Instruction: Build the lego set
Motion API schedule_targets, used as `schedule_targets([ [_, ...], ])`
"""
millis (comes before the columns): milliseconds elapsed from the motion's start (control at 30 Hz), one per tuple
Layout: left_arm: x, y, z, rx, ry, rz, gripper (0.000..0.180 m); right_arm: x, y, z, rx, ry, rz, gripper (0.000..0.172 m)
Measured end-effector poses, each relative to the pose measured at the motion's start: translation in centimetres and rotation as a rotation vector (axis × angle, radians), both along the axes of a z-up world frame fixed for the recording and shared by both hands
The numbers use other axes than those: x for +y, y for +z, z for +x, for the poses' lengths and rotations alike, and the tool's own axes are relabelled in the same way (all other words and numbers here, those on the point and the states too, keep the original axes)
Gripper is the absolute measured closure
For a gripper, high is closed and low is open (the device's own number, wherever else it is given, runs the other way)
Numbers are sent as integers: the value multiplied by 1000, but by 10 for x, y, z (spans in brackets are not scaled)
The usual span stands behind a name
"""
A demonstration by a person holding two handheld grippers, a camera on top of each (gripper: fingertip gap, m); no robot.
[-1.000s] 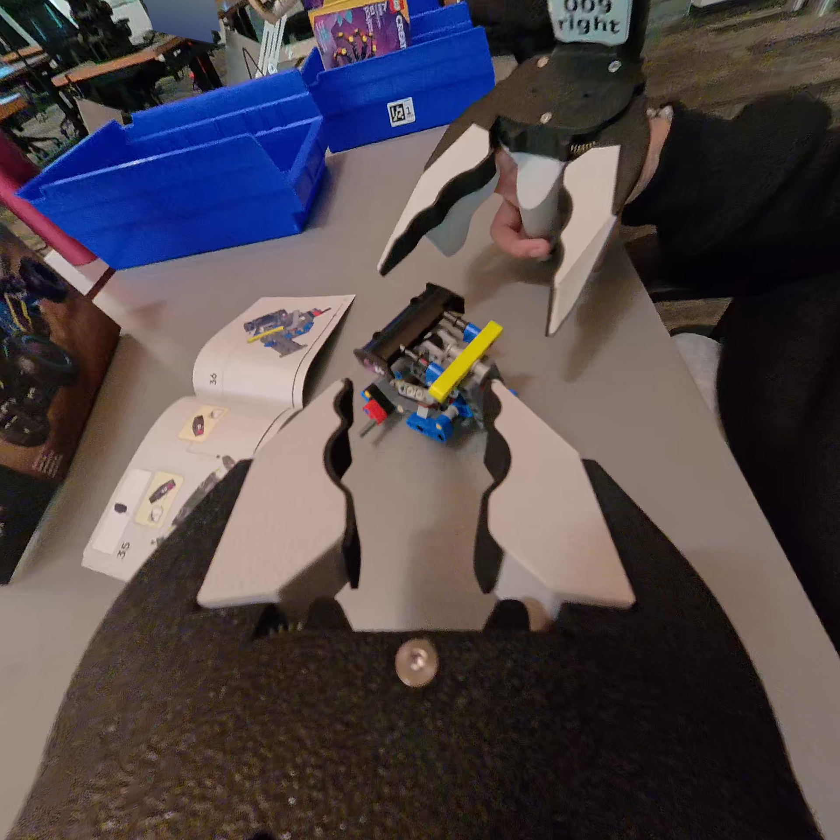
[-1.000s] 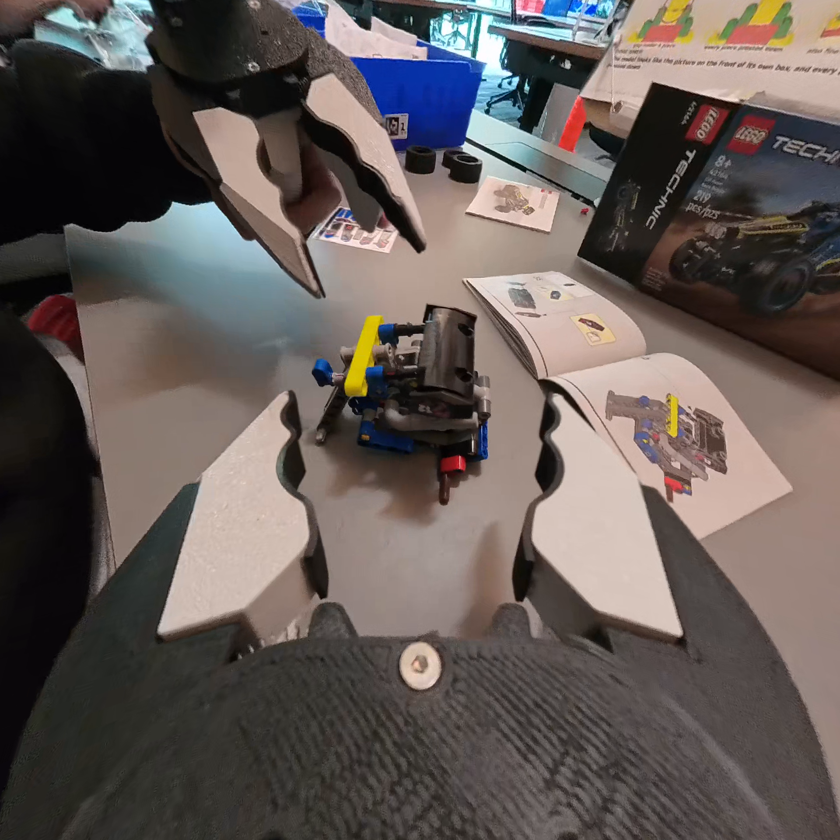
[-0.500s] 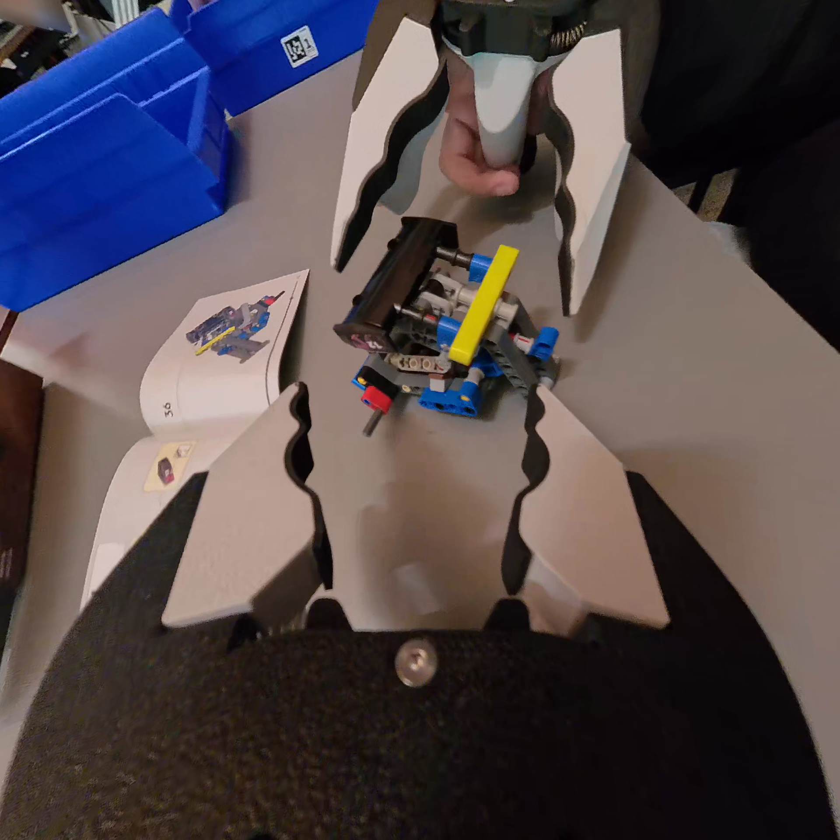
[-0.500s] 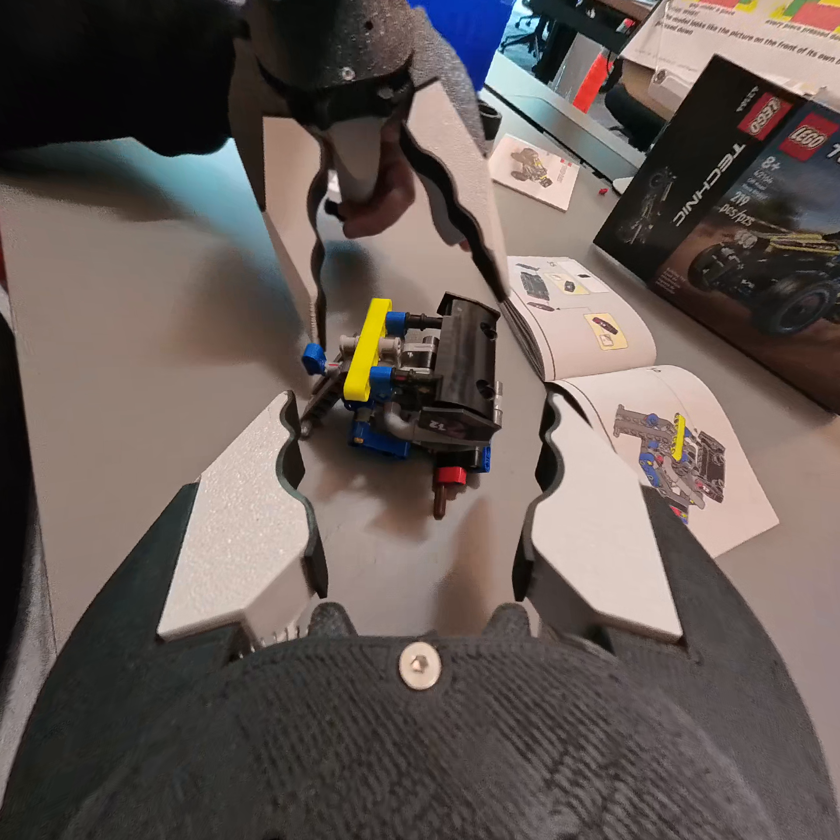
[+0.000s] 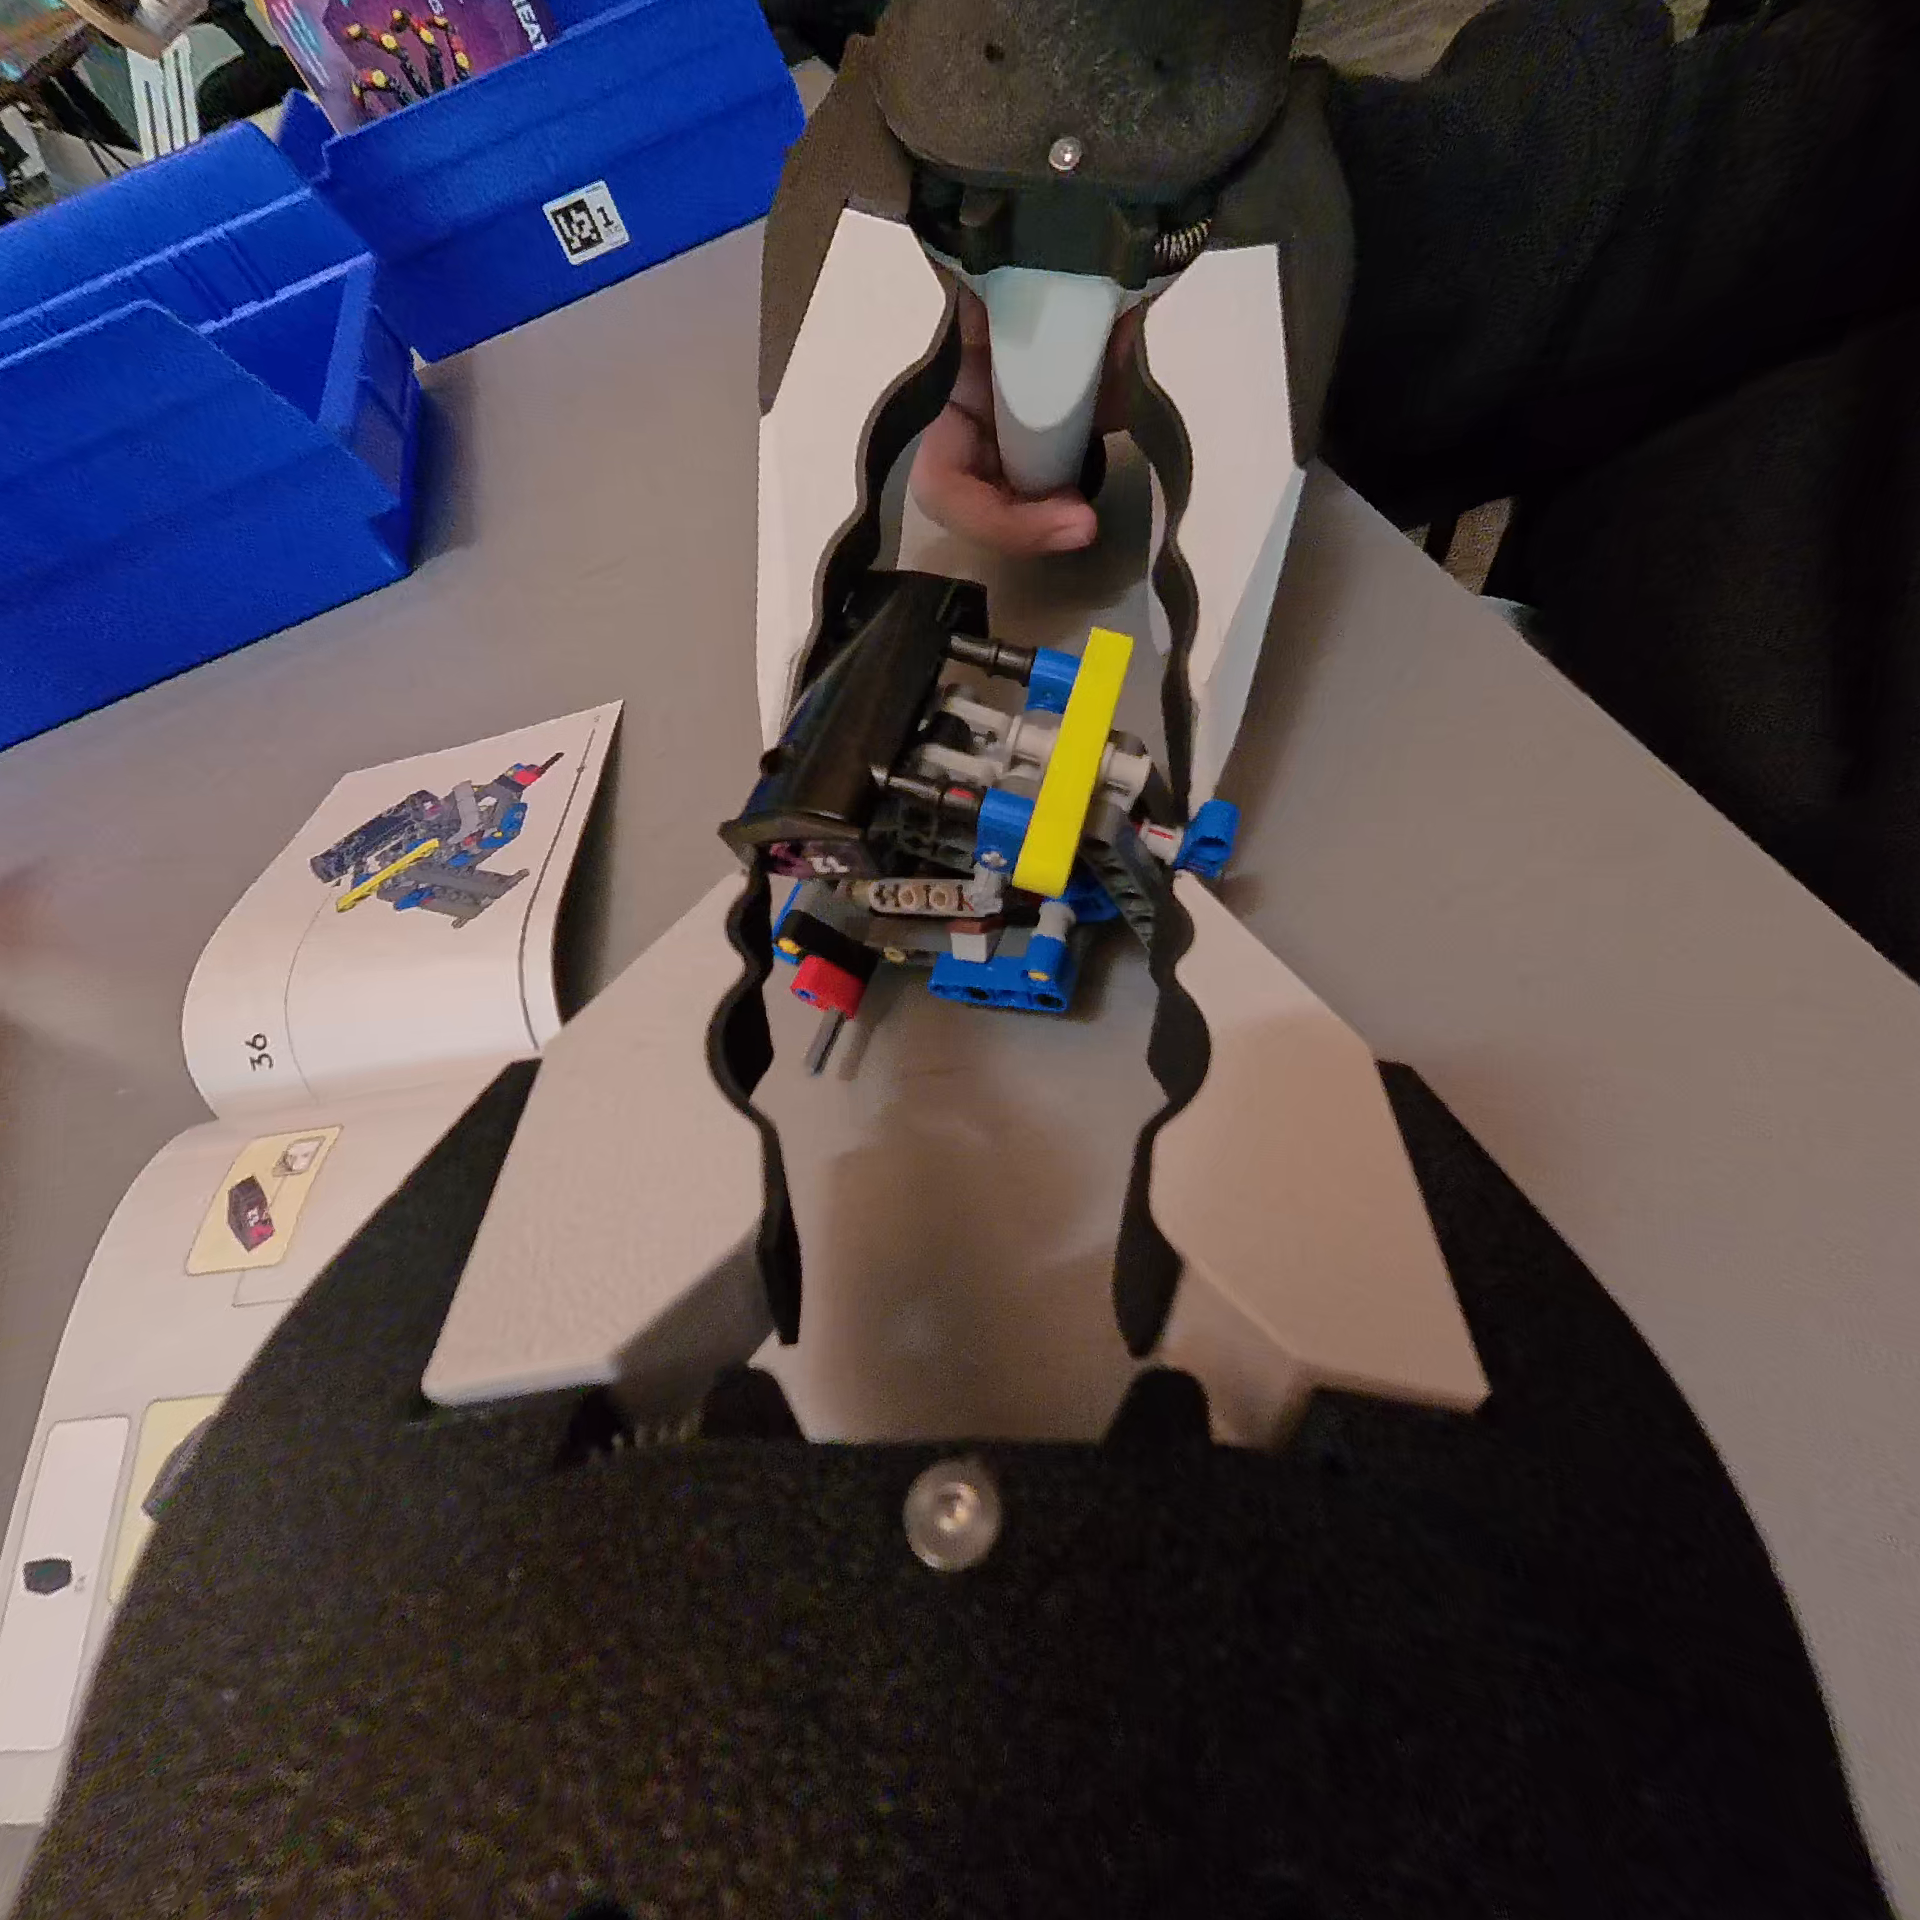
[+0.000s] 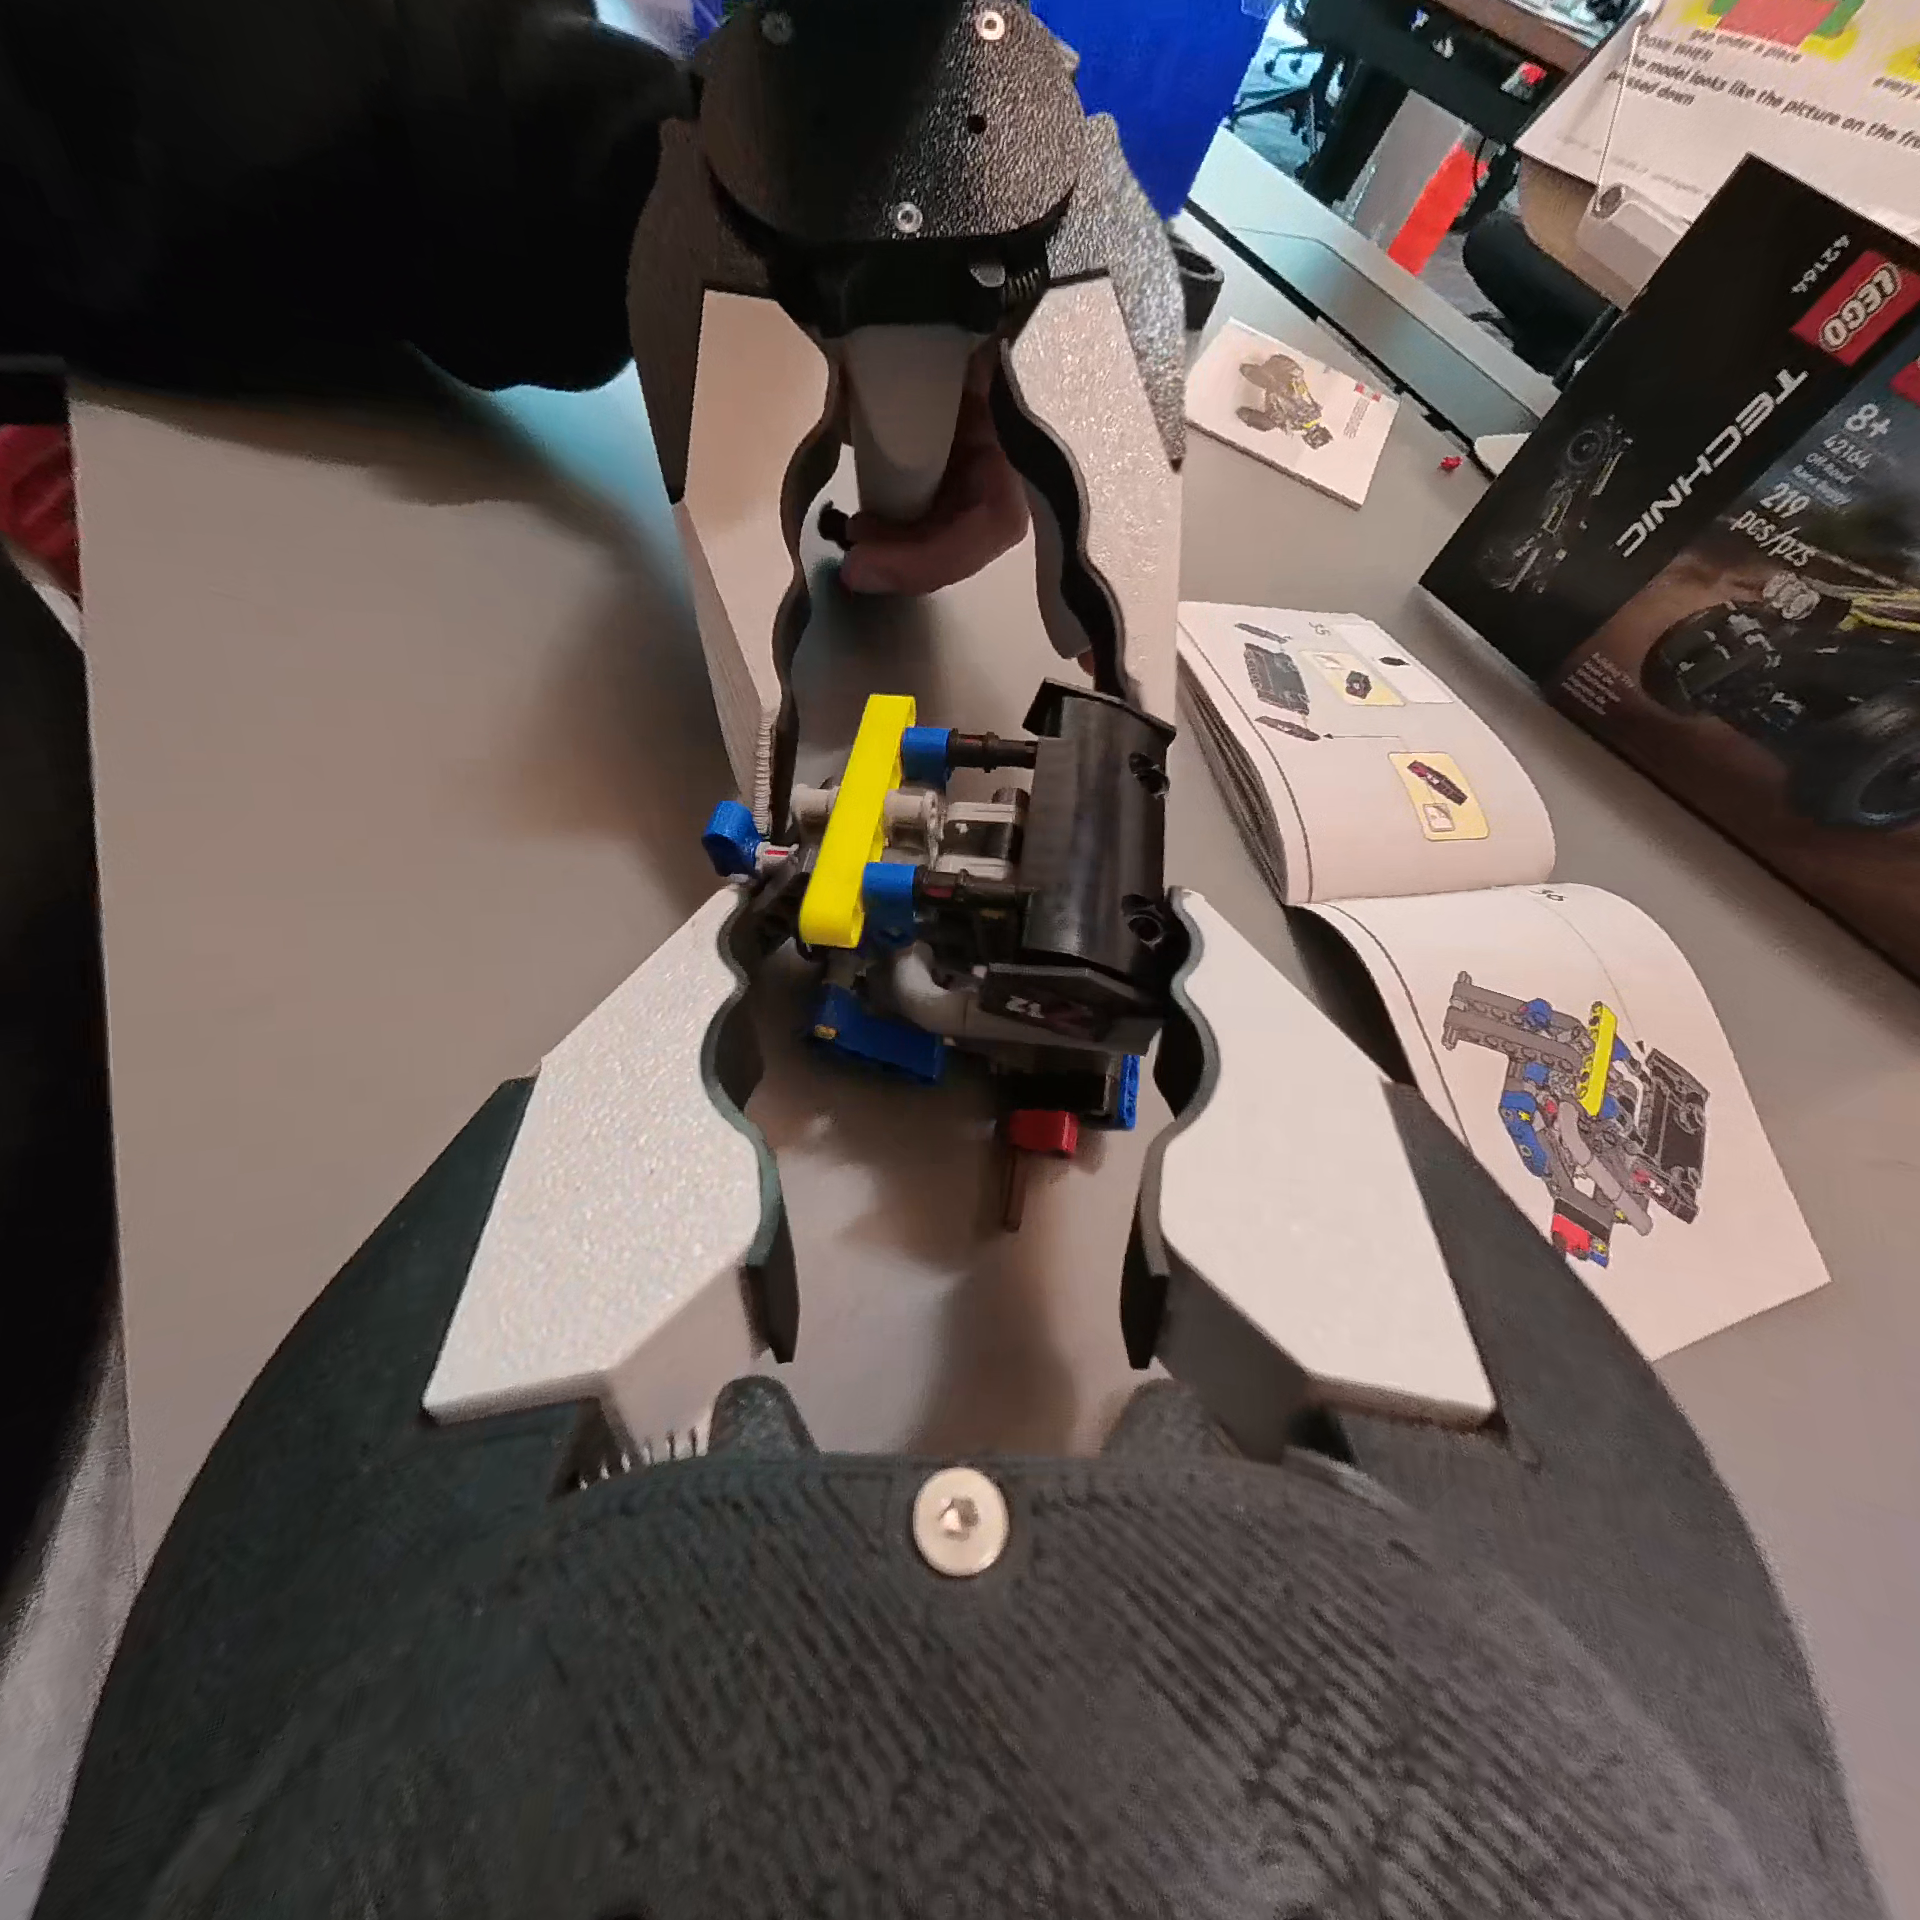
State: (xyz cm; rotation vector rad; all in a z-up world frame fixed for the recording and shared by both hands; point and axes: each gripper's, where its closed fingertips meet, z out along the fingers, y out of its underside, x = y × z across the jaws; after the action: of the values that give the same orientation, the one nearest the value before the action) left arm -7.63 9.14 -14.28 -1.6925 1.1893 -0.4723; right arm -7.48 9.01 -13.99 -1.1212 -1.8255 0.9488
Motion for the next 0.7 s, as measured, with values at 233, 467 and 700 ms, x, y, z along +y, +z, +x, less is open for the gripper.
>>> schedule_targets([
  [233, -4, 1, 2, 15, 22, 10, 111, -2, 1, 2, 8, 20, -4, 99],
  [467, -9, 6, 2, 17, 36, 63, 111, -7, 9, 9, 67, 51, 14, 103],
  [700, -2, 13, 0, 20, 19, 67, 106, 2, 16, 21, 33, -49, -197, 93],
])
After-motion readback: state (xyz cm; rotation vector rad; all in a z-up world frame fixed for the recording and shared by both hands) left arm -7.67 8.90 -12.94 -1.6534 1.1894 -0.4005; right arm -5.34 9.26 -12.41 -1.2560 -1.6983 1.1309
